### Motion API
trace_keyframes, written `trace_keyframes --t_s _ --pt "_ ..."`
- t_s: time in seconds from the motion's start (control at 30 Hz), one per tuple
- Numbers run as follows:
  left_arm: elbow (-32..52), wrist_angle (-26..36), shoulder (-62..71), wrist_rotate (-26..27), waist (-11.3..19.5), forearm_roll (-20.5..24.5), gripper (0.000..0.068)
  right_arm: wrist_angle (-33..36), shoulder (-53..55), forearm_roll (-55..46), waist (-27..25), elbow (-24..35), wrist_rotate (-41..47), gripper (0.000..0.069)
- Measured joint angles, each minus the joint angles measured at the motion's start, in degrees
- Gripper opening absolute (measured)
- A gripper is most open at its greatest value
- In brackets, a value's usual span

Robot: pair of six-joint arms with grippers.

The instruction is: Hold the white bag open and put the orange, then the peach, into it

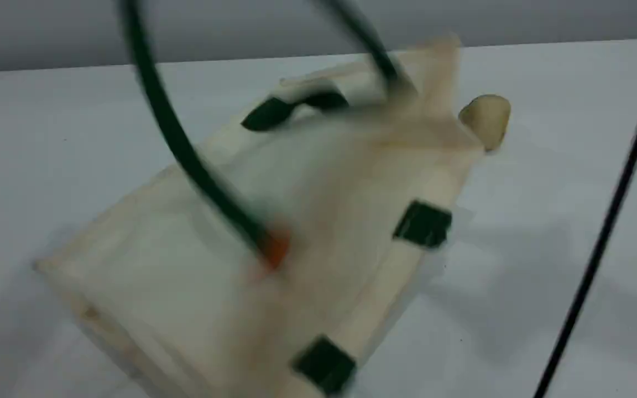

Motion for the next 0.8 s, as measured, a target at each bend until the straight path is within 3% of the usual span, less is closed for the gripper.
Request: trace_keyframes --t_s 0.1,0.2,0.53,0.7,0.8 --pt "0.0 0.6 0.0 0.0 0.0 0.3 0.0379 3.5 -4.3 -4.9 0.0 0.0 4.1 0.0582" --pt "0.0 1.1 -0.4 0.0 0.0 0.3 0.0419 7.2 -9.3 -10.4 0.0 0.0 8.7 0.0582" --pt "0.0 3.9 -11.0 -0.1 -0.8 0.3 0.0431 16.4 -29.1 -29.7 0.0 0.0 27.5 0.0538" --pt "0.0 5.8 -18.5 -0.2 -3.2 0.5 0.0431 22.3 -39.5 -35.4 0.0 0.0 37.9 0.0537" --pt "0.0 6.4 -22.9 -1.8 -3.7 0.3 0.0431 22.4 -45.8 -37.0 0.0 0.3 42.7 0.0537"
